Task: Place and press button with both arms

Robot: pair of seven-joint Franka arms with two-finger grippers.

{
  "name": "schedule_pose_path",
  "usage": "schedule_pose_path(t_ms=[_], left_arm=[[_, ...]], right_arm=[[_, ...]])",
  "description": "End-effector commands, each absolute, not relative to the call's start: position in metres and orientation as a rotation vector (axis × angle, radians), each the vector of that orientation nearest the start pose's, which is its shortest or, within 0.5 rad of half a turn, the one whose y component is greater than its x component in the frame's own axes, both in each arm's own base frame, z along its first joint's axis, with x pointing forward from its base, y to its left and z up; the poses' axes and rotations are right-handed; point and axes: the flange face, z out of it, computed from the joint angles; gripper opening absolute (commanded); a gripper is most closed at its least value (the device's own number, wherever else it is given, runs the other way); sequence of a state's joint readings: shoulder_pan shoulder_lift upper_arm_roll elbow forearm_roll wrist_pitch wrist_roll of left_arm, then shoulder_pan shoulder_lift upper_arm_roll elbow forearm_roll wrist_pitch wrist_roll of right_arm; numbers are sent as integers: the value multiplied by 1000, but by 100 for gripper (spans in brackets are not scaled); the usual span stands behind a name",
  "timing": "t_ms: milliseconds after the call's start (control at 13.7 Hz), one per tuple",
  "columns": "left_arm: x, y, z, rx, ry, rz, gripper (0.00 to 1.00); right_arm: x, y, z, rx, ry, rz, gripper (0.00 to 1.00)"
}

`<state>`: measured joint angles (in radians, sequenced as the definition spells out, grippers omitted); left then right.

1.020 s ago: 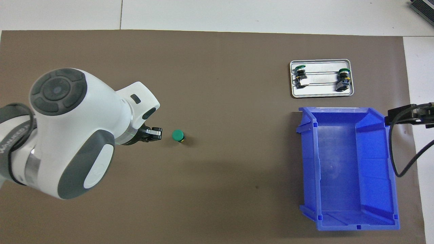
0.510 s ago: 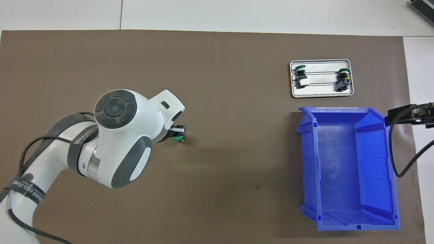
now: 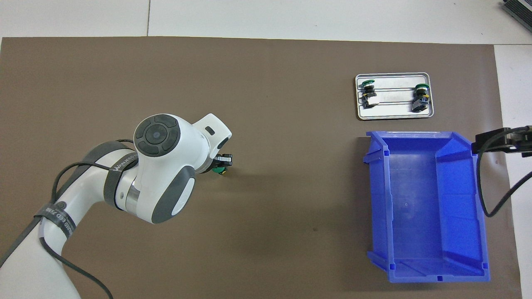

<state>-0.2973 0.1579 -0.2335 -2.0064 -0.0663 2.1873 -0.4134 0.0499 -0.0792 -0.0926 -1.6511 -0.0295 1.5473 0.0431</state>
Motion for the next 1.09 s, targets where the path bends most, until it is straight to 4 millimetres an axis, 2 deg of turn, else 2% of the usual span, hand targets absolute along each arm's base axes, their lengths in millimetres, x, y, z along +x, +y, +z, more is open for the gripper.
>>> schedule_pose_path(t_ms=[0,291,510,656,947,1020], left_arm=[[500,-296,379,-3232,101,11,0],[482,-302,351,-3235,128,-11,0],[482,-302,342,-3235,129,-1,0],[492,-301,358,-3232,121,13,0],[513,-297,417,-3205,114,111,0],[521,-286,432,-3205,84,114,0]], right_arm=[[524,-28,630,-3157,111,23,100],[524,-28,630,-3157,111,23,100],[524,-28,630,-3157,111,25,100],[524,-28,630,-3157,111,25,100],[524,-28,630,-3157,111,23,100],[524,-28,630,-3157,111,25,100]])
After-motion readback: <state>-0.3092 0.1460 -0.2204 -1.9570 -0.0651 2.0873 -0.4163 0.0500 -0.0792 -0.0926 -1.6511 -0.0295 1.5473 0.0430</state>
